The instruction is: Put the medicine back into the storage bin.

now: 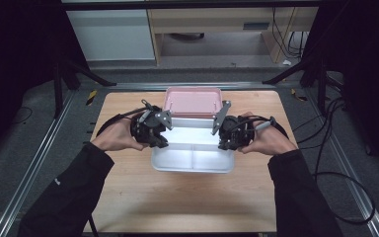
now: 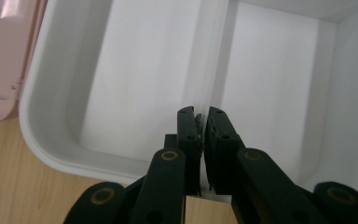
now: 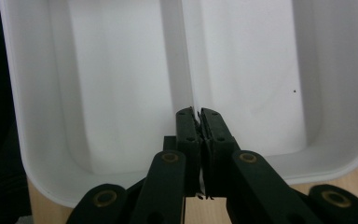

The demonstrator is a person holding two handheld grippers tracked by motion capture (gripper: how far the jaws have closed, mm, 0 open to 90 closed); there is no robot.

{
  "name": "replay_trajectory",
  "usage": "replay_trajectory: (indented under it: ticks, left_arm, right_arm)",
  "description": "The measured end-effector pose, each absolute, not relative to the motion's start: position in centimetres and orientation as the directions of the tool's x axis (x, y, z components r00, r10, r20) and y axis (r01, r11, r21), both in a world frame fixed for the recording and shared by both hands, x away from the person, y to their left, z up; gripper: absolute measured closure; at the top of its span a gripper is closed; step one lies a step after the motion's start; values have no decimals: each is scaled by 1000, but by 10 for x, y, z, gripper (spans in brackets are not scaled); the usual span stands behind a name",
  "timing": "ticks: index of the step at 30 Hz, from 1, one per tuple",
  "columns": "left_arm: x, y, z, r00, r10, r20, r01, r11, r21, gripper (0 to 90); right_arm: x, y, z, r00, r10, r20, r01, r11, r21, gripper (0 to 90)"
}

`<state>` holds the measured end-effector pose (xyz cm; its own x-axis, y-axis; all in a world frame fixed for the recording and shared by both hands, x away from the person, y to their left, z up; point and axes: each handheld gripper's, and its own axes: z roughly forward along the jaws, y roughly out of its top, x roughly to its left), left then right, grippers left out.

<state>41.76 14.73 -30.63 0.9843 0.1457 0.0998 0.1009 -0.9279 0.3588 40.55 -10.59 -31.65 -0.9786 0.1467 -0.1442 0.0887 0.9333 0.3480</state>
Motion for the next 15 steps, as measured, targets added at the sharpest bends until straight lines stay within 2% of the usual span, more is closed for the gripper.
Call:
replay_trajectory:
  ticks: [8, 15]
  left_arm:
    - [462, 146, -304, 981, 155, 115, 102, -923, 371, 844]
    - [484, 146, -316, 981, 172, 93, 126, -918, 377, 843]
  right_arm:
    - [444, -108, -312, -966, 186, -177, 112, 926, 360, 865]
    - [467, -108, -320, -964, 204, -170, 132, 924, 358, 859]
